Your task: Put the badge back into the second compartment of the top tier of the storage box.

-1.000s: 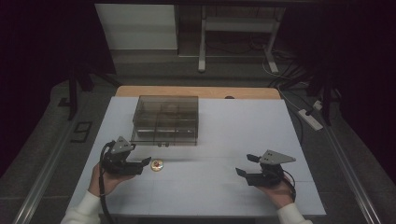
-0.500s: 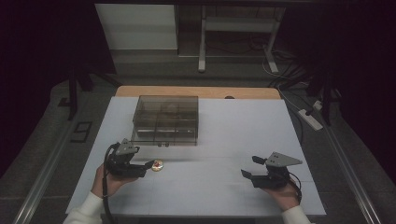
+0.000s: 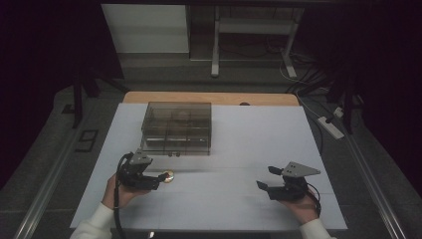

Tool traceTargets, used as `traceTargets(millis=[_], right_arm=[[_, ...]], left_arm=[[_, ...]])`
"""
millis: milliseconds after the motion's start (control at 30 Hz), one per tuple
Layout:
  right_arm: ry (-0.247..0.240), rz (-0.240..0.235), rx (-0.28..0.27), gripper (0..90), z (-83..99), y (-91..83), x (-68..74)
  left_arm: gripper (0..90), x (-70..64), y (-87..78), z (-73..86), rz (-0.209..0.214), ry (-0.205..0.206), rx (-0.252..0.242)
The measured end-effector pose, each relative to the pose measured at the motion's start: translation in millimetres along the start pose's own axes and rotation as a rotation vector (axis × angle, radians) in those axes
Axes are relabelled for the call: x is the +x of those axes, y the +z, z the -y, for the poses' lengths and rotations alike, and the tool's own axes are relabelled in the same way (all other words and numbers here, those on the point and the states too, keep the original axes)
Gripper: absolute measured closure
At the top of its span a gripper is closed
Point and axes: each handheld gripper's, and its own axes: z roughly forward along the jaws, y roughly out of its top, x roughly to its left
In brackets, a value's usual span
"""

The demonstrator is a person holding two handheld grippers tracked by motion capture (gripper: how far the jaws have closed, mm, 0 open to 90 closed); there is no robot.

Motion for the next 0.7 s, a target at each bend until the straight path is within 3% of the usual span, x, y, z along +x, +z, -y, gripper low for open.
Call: traceTargets(millis=[700], right_arm=[[-0.009,-0.002,0.015,26.8,-0.9,6.0,-0.3]], left_arm=[[22.2,-3.9,26.7,-4.7,0.027,0.016,0.106]])
